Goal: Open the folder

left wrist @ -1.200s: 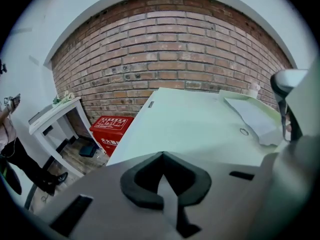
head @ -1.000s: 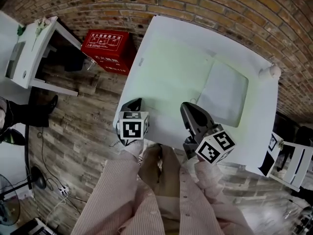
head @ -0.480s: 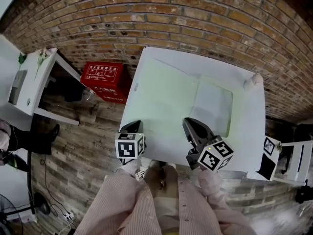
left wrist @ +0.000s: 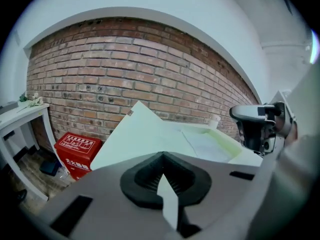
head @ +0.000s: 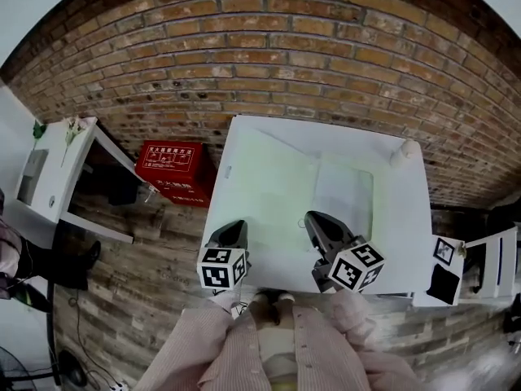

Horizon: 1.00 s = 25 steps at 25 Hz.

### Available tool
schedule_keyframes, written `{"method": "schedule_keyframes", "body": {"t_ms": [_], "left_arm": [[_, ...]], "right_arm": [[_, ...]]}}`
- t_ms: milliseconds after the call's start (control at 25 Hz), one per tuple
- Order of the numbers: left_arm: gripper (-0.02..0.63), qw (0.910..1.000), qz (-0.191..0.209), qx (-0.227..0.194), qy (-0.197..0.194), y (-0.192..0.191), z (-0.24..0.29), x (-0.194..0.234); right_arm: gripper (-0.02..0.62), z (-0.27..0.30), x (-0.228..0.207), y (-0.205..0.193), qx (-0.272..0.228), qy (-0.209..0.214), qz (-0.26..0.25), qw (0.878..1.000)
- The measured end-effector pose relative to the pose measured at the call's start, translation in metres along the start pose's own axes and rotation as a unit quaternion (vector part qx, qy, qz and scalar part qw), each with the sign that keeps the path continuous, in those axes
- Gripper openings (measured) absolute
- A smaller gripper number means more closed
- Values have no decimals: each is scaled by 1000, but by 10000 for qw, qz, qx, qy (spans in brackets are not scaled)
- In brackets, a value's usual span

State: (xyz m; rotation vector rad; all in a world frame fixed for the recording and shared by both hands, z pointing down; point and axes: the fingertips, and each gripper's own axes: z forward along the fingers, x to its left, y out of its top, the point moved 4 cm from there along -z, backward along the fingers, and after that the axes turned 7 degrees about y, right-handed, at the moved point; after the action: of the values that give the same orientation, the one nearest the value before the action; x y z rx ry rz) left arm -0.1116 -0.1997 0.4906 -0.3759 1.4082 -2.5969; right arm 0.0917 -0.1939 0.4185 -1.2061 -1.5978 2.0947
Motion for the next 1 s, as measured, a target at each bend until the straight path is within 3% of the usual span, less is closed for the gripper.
{"method": "schedule_keyframes", "body": {"t_ms": [400, 1000], "left_arm": [[-6, 9934, 377, -1020, -354, 42, -10, -20], [-6, 9806, 713, -1804, -265, 81, -29, -27]], "right_arm": [[5, -9, -5, 20, -334, -149, -465, 9982], [5, -33, -20, 54, -884, -570, -929, 9901]]}}
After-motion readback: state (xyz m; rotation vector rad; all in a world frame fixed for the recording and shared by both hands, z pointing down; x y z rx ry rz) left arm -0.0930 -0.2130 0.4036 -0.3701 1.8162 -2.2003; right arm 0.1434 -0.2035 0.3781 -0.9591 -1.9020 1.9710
